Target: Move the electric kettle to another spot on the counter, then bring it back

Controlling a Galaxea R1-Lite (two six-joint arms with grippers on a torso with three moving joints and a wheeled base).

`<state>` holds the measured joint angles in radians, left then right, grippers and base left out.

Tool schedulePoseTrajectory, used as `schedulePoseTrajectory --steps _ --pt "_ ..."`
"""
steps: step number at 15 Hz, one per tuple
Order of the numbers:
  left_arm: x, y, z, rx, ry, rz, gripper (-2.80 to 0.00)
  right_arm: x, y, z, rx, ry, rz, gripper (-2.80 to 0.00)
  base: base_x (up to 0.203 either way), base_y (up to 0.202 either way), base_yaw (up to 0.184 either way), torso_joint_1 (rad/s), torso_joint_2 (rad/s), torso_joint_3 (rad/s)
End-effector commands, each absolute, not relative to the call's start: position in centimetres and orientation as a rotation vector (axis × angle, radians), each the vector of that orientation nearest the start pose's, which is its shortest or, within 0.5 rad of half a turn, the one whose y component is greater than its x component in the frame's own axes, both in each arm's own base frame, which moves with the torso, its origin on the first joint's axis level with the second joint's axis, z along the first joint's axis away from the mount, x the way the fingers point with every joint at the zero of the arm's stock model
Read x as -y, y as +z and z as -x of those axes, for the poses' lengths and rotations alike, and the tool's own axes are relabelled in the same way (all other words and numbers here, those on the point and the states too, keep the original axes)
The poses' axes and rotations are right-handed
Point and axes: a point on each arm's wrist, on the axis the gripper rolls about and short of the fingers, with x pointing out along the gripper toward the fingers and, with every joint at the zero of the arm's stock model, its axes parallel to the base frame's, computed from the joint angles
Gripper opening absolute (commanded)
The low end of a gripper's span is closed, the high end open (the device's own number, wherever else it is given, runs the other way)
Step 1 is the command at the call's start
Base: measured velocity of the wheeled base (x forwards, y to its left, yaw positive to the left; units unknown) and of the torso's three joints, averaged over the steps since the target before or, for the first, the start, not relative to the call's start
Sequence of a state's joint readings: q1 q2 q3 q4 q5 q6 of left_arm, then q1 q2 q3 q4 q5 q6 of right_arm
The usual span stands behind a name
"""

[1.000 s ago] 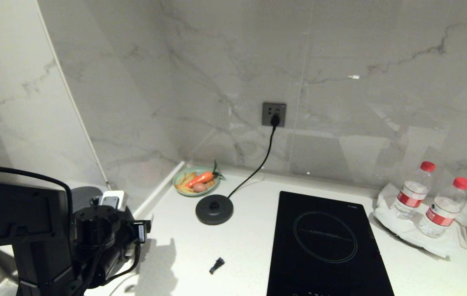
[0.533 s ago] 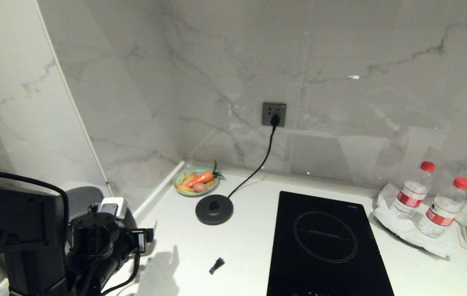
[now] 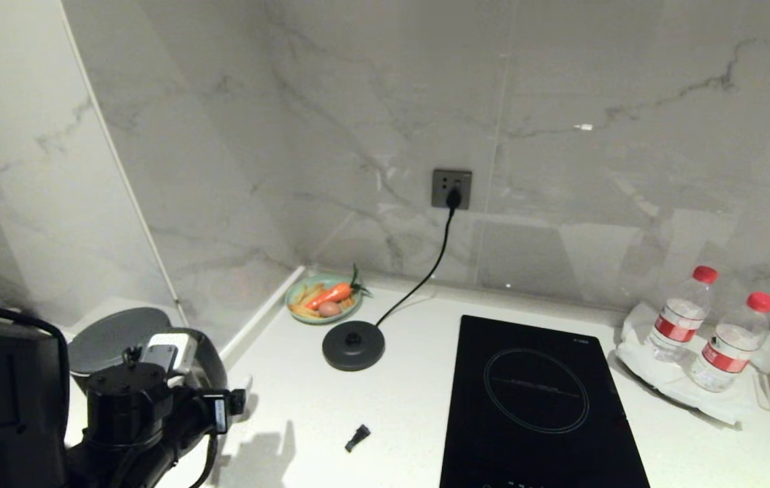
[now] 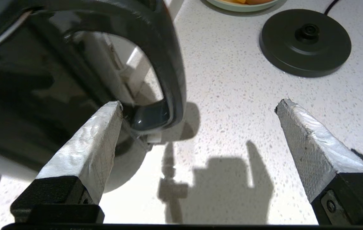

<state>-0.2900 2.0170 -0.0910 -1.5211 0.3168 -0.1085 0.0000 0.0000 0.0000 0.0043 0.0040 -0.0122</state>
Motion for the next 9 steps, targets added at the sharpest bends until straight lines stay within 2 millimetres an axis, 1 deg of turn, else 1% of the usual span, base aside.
schedulePoseTrajectory --steps 1,2,5,9 --pt "5.5 5.0 -21.1 -0.365 0.051 0.004 0.0 0.0 7.5 2.3 -0.005 0.005 0.012 -2.8 0.0 0.0 0.0 0.0 0.0 0.0" --pt "5.4 5.2 -20.5 -0.368 0.051 0.017 0.0 0.0 7.5 2.3 -0.005 0.005 0.012 -2.8 0.0 0.0 0.0 0.0 0.0 0.0" --pt "5.2 7.0 -19.6 -0.292 0.046 0.048 0.0 0.0 7.5 2.3 -0.005 0.005 0.012 -2.8 0.0 0.0 0.0 0.0 0.0 0.0" --pt "5.3 7.7 -19.4 -0.259 0.039 0.058 0.0 0.0 7.5 2.3 -0.005 0.005 0.012 -2.8 0.0 0.0 0.0 0.0 0.0 0.0"
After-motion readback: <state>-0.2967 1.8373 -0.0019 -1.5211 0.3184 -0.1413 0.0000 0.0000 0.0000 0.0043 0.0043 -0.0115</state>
